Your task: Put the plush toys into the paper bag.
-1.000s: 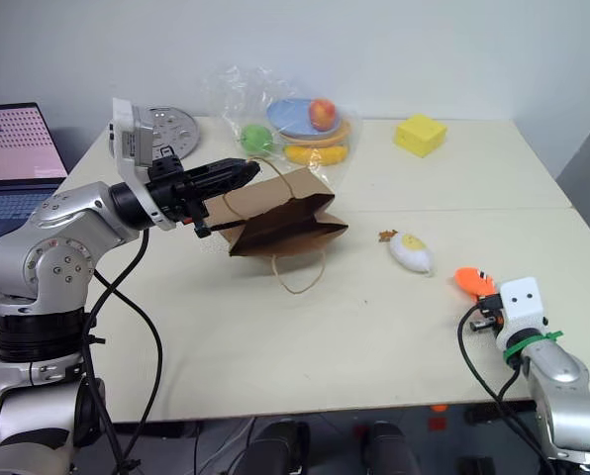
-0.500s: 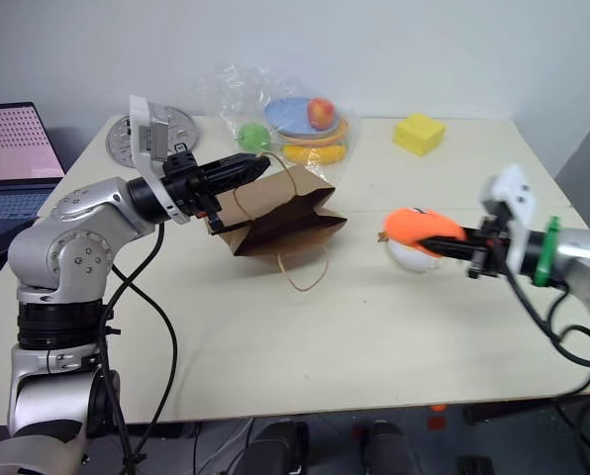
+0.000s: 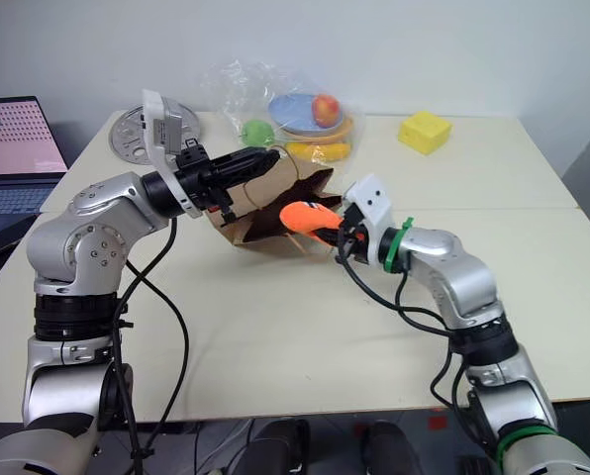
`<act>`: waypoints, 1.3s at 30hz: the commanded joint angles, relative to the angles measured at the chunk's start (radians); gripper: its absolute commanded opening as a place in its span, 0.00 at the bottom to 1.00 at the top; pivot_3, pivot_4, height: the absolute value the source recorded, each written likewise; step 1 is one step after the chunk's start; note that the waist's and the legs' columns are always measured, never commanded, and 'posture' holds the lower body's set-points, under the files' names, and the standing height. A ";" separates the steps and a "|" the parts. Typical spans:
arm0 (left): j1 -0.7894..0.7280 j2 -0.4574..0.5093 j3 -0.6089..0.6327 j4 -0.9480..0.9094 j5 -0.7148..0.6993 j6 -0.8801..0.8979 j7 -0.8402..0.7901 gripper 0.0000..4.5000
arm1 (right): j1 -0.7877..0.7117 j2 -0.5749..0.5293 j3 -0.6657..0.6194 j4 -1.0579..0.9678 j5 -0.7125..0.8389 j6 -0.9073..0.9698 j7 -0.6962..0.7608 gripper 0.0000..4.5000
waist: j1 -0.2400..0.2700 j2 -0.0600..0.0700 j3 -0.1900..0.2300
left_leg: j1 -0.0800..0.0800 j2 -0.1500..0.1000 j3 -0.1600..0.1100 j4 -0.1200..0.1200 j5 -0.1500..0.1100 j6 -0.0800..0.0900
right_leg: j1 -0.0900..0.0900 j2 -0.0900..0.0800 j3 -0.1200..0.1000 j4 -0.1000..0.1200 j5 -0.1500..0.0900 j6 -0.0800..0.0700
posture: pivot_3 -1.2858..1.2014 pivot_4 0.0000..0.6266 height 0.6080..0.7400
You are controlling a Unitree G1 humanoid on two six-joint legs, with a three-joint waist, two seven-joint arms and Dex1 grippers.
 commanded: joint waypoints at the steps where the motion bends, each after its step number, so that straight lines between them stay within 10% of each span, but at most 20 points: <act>1: -0.020 0.008 0.016 -0.047 -0.022 0.016 0.005 0.00 | -0.062 0.056 0.042 0.076 -0.095 -0.124 -0.033 0.03 | -0.002 0.000 0.000 | 0.000 0.000 0.000 0.000 0.000 0.000 | 0.000 0.000 0.000 0.000 0.000 0.000 | 0.52 0.24 1.00; 23: -0.009 0.031 0.061 -0.158 -0.206 0.190 0.001 0.00 | -0.183 0.390 0.028 0.494 -0.257 -0.208 -0.186 0.03 | -0.014 0.000 0.000 | 0.000 0.000 0.000 0.000 0.001 -0.001 | -0.001 0.001 0.000 0.002 0.001 -0.001 | 0.52 0.24 1.00; 35: 0.006 0.061 0.048 -0.131 -0.176 0.163 -0.016 0.00 | -0.101 0.350 0.018 0.341 -0.228 -0.239 -0.102 0.99 | -0.016 0.000 0.000 | 0.000 0.000 0.000 0.000 0.001 -0.001 | -0.001 0.001 0.000 0.002 0.001 -0.001 | 0.52 0.24 1.00; 39: 0.010 0.065 0.044 -0.120 -0.163 0.153 -0.025 0.00 | -0.042 0.328 -0.037 0.188 -0.137 -0.184 -0.060 1.00 | -0.016 0.000 0.000 | 0.000 0.000 -0.001 -0.001 0.001 -0.001 | -0.001 0.001 0.000 0.002 0.001 -0.001 | 0.52 0.24 1.00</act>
